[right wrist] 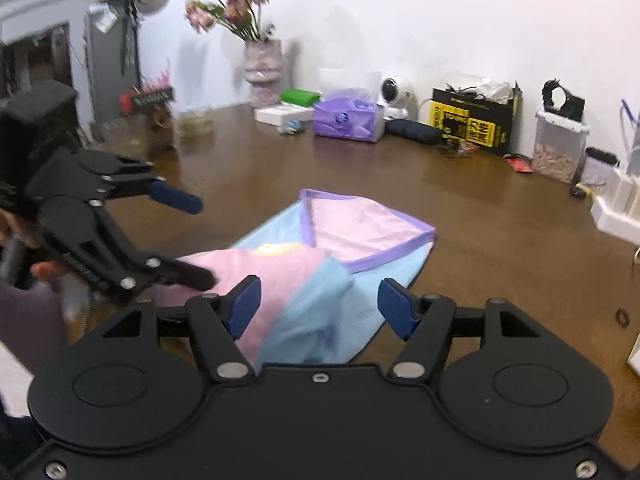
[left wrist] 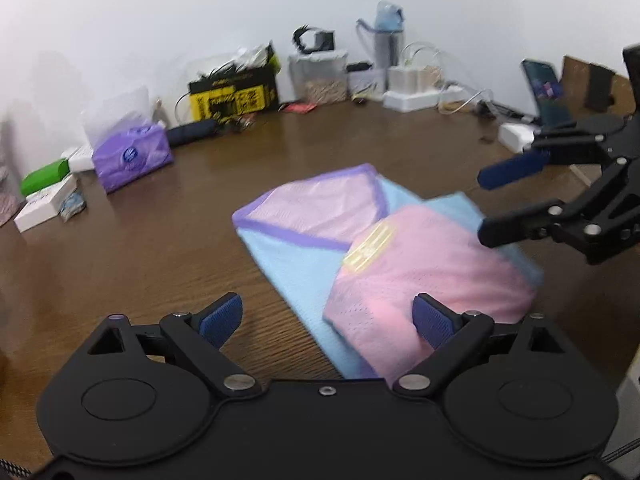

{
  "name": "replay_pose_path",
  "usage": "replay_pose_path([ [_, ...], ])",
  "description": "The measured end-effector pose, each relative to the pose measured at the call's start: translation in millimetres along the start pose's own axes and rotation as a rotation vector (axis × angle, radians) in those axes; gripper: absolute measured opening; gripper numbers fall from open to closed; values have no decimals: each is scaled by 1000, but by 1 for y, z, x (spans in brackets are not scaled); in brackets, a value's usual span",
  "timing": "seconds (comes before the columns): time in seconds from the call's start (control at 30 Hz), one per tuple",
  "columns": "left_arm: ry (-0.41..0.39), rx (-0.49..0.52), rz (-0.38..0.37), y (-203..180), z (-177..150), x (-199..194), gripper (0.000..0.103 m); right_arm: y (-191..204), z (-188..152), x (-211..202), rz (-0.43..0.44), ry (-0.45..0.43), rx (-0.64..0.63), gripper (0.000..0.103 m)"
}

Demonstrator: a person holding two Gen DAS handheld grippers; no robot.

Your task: Fold clothes

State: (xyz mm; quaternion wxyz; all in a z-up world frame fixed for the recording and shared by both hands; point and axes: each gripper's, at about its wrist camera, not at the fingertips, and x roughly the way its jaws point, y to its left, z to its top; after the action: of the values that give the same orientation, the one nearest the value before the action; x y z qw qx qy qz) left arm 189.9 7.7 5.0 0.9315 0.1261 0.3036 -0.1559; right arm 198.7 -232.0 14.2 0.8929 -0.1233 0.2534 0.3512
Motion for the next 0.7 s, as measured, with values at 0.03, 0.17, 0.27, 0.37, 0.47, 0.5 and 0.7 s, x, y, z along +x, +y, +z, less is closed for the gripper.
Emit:
replay_pose_path([
  [0.03,-4,-3,1,1,-1,1,93,0,-1,4,-2,16,1,71],
  [0.17,-34,-11,-34,6,-4,-6,92,-9,-9,14,19,51,71,73],
  [0.27,-78,-31,-68,18,9,-22,92,-12,-4,5,8,52,71,73],
  [0.37,-153,-99,-35,39,29,-31,96,-23,11,-13,23,-5,89,76],
  [0.47,-189,-214,81,74,49,-11,101,-50,34,-15,14,-58,126,78],
  [0.5,-160,-247,85,83,53,4,100,-64,42,-6,20,-55,145,78],
  [0.7,-14,-328,57,111,69,72,94,-128,60,68,47,52,282,70],
])
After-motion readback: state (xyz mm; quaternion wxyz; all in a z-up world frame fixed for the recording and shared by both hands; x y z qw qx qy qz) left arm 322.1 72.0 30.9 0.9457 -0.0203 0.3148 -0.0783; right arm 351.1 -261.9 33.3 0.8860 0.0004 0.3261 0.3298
